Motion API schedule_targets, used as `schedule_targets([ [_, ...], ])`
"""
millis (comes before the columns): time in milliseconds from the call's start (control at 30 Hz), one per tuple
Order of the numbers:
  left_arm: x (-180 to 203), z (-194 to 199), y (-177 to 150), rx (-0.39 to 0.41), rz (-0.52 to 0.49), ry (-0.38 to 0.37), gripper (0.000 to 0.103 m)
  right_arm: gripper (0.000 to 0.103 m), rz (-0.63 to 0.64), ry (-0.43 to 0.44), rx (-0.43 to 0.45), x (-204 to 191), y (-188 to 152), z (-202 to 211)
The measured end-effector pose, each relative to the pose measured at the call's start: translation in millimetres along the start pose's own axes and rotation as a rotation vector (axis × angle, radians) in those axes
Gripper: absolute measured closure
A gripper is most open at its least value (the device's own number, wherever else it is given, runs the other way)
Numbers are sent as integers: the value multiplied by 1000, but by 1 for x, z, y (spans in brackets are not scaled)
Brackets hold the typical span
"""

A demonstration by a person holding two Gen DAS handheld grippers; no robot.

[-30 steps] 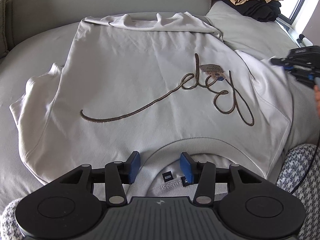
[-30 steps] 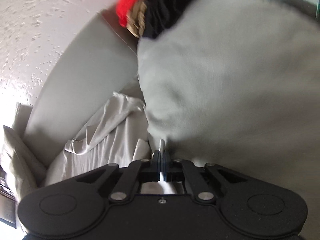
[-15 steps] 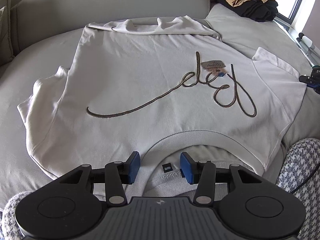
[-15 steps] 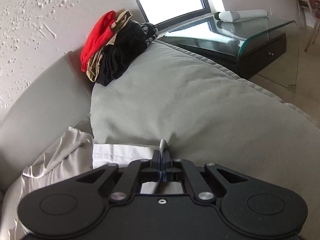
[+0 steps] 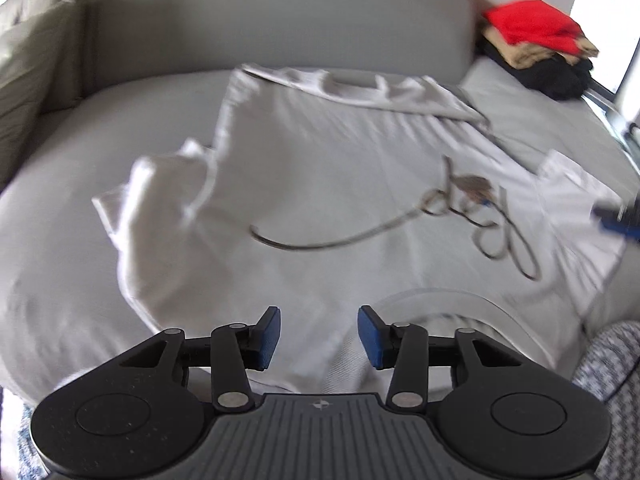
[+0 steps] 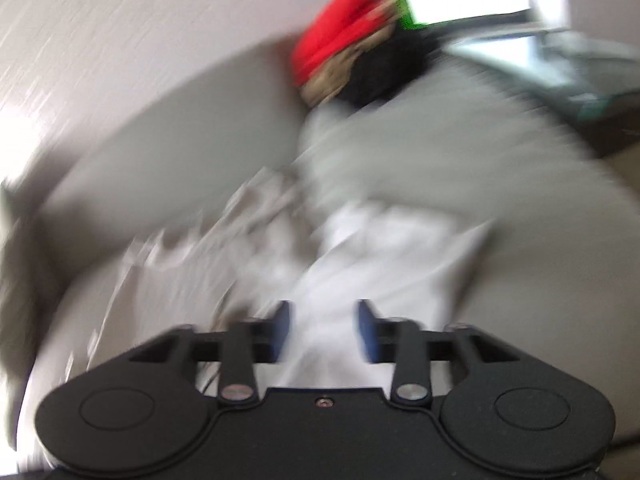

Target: Fold clothes

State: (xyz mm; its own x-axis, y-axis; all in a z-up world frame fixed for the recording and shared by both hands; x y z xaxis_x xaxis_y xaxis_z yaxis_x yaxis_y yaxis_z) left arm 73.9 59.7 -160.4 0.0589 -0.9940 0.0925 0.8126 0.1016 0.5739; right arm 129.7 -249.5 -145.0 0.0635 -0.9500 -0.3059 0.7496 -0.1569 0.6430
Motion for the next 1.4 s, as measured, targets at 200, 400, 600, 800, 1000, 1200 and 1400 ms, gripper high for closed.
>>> schedule_targets([
  [200,-17,-13,-3,-2,-2,84,86,95,53,-176,-171,0,-20,-46],
  [400,-10,-9,-26,-60,-116,47,96,103,-21,-258,-214,24,-23,-29],
  [600,-44,19,-24,-8,10,-59,85,73,30,-156,-181,-19,-23,-1],
  [800,-131,27,4,125,303,-20,73,56,-65,201,-217,-83,-29,3],
  [1000,-203,3,29,179,558,-46,69,55,-144,371,-270,-132,-41,-25],
  [1200,-239,-48,42,136,744,-149,66,55,-280,382,-329,-129,-52,-55],
  [1400,-251,-85,57,99,825,-229,65,55,-335,399,-330,-121,-54,-56],
])
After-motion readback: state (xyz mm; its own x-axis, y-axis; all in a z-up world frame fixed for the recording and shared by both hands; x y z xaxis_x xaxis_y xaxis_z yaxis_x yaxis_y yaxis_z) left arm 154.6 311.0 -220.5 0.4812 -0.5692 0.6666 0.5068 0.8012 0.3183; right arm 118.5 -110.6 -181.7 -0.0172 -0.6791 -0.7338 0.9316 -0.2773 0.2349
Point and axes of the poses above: each gripper's, at about its wrist camera, not at the fingertips, and z roughly against the way its jaws point, x to its right, y to its top, the point moved 5 cm from there along -z, roughly the way its jaws point, and after that the axes turned 6 degrees about z, right-handed, at the moved point
